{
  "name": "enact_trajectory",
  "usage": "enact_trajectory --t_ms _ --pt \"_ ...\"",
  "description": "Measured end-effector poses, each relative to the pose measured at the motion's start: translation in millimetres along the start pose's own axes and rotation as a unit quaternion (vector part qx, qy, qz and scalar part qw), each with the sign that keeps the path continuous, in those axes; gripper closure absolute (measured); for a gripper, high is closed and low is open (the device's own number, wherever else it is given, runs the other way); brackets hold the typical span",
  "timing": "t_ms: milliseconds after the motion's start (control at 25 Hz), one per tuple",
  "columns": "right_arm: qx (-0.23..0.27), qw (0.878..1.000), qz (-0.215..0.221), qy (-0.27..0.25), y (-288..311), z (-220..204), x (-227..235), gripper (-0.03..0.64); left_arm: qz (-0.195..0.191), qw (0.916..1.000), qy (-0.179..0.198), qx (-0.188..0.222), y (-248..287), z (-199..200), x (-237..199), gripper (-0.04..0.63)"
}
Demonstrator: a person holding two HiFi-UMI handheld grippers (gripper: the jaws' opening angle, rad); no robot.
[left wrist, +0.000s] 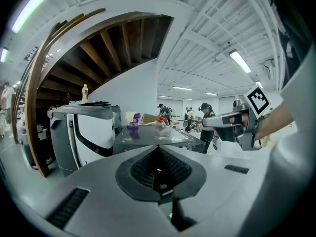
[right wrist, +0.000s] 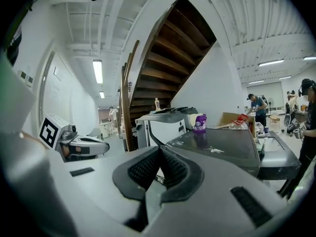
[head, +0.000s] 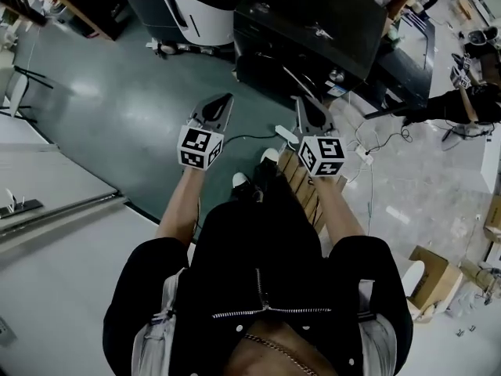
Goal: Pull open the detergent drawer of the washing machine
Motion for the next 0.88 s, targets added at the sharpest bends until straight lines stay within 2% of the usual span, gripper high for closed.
enact_trajectory --t_ms 240,480,720,880 --pt "0.006 1.000 -0.008 0.004 32.5 13.6 27.8 0.611 -0.013 0.9999 0.008 0.004 41.0 19.7 -14.2 0.575" --pt "0.022 1.000 -0.003 0.002 79.4 45.3 63.0 0.611 -0.016 0.9998 0.013 0.001 94.0 46.1 -41.0 0.575" --pt "0.029 1.000 0.007 -0.002 117.3 75.7 101.6 0.611 -0.011 0.9999 -0.008 0.009 136.2 76.1 -61.0 0.575" --pt "0.025 1.000 0.015 -0.003 139.4 83.9 114.1 0.611 -0.012 0.9995 -0.028 0.006 150.8 79.8 -71.8 0.575"
Point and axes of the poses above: the fingertips, and each gripper's own axes: y forward along the fingers, x to its right, z out of its top, the point moved 6 cm from there along -y, backward along the fingers, and after that the axes turned 9 degrees about -x, right-handed, at the moved point
